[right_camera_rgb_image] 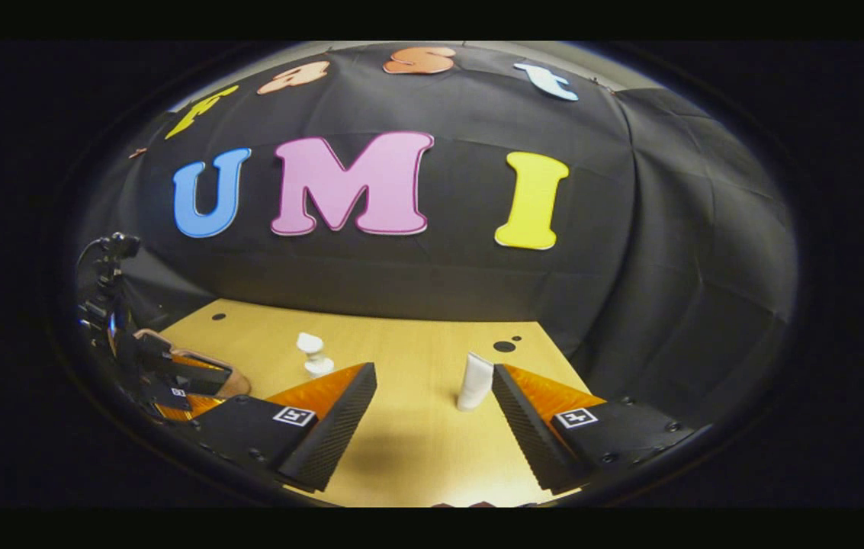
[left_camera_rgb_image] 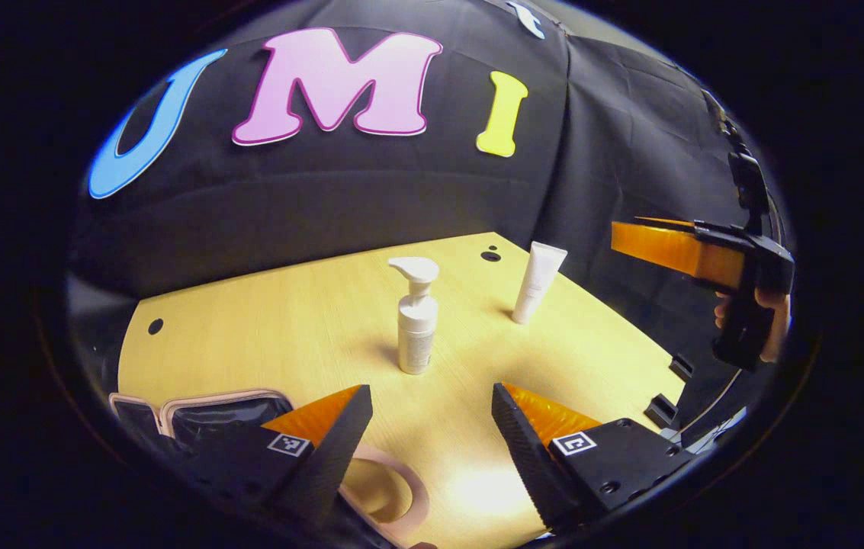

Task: First open the suitcase, pack the skin care products into it, and then close the suitcase.

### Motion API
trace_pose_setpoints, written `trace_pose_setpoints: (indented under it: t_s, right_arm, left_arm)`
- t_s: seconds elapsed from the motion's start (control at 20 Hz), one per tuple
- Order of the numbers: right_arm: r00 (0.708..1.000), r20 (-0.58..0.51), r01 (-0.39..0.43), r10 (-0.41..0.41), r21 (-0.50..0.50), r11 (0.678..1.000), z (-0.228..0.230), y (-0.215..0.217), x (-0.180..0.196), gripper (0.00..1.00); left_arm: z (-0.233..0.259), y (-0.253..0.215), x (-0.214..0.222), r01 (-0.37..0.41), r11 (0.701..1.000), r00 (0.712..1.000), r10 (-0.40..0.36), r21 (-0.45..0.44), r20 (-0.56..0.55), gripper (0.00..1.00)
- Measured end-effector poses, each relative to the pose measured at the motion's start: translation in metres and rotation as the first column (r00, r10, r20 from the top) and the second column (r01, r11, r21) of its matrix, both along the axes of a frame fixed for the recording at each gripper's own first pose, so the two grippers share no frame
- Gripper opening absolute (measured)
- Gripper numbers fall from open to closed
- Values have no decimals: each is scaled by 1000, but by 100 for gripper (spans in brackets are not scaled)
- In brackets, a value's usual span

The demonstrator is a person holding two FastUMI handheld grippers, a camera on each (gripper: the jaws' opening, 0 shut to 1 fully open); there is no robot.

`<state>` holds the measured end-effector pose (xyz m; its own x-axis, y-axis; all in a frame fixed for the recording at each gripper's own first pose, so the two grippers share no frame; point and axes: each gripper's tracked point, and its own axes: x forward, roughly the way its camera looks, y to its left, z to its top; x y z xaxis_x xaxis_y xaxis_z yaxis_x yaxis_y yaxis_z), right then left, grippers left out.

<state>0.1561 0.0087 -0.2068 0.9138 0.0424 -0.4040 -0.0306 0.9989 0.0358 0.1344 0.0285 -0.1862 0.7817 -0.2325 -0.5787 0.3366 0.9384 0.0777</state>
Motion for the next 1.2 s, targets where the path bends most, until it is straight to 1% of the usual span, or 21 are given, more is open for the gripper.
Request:
trace_pose_setpoints:
  t_s: [0.15, 0.25, 0.45, 0.55, 0.6, 0.7, 0.8, 0.85, 0.9, 1.05, 1.2]
  right_arm:
    - [996, -72, -45, 44, -23, 999, -41, -16, 14, 98]
    - [992, -102, -77, 75, -18, 997, -63, -23, 23, 98]
    - [980, -167, -104, 106, 22, 994, -103, -31, 42, 98]
    - [979, -180, -91, 101, 60, 994, -119, -36, 58, 98]
    - [977, -188, -91, 105, 82, 992, -125, -37, 66, 98]
    - [971, -203, -104, 127, 117, 988, -141, -37, 81, 98]
    - [968, -211, -116, 136, 107, 987, -156, -41, 93, 98]
    - [966, -220, -116, 135, 96, 989, -164, -44, 97, 95]
    - [964, -231, -111, 130, 92, 990, -173, -46, 101, 97]
    - [956, -261, -106, 133, 113, 988, -194, -43, 105, 98]
    - [948, -279, -120, 154, 135, 983, -205, -34, 107, 98]
  left_arm:
    - [-21, -8, 18, -35, 999, 998, 35, 2, -43, 99]
    - [-32, -6, 33, -83, 996, 995, 85, 27, -61, 100]
    - [-56, -5, 69, -146, 987, 986, 150, 62, -70, 100]
    - [-66, -8, 80, -155, 986, 983, 160, 63, -85, 99]
    - [-68, -6, 85, -165, 983, 981, 172, 76, -91, 100]
    - [-70, -4, 99, -180, 979, 979, 188, 99, -76, 100]
    - [-75, -8, 110, -185, 977, 979, 193, 104, -71, 100]
    - [-80, -10, 116, -187, 976, 978, 195, 107, -71, 100]
    - [-86, -12, 121, -186, 976, 978, 195, 111, -73, 100]
    - [-100, -13, 135, -194, 973, 975, 205, 122, -84, 100]
    - [-107, -13, 140, -197, 973, 973, 209, 122, -99, 100]
